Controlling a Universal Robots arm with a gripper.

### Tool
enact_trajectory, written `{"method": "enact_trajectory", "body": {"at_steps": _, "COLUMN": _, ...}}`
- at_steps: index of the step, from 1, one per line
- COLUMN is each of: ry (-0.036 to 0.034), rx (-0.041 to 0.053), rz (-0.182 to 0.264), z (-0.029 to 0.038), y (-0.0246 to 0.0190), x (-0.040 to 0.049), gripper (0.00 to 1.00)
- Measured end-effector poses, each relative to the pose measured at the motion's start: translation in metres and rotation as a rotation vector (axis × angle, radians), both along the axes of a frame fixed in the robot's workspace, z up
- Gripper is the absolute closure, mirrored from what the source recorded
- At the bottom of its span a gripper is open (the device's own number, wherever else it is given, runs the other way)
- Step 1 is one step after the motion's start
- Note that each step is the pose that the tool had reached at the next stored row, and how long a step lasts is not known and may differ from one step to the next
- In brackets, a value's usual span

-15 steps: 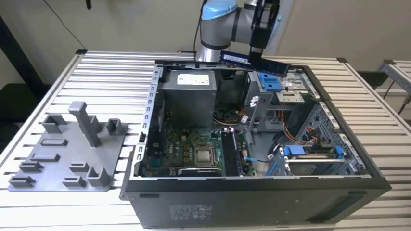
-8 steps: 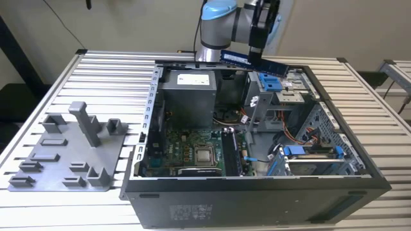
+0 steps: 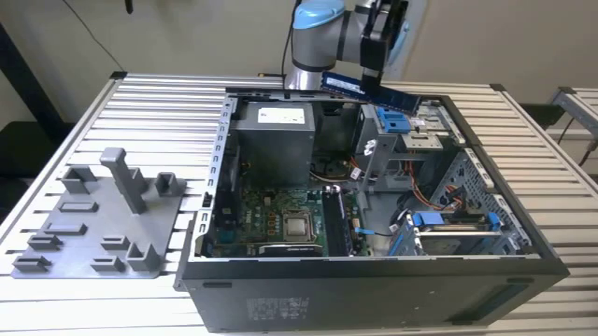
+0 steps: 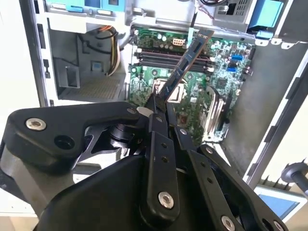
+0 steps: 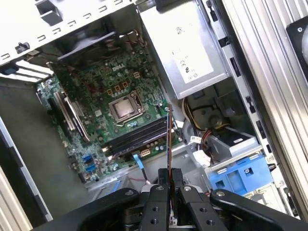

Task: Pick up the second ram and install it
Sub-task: 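Insert the second ram into the second slot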

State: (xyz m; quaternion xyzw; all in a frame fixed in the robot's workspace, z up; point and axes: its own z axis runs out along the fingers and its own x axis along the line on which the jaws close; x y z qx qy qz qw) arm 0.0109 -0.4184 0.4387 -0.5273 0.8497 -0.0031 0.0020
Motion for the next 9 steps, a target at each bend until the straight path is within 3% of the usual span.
{"method": "enact_trajectory", "body": {"at_steps": 4, "ry": 0.0000, "rx": -0.0001, "rz": -0.037, "z": -0.0001, "y": -0.0009, "x": 0.0000, "gripper": 0.86}}
{"method": "enact_trajectory", "body": {"at_steps": 9, "ry": 0.0000, "rx": -0.0001, "rz": -0.075, "z": -0.0003, "y": -0.0051, "x": 0.0000, "gripper": 0.86}}
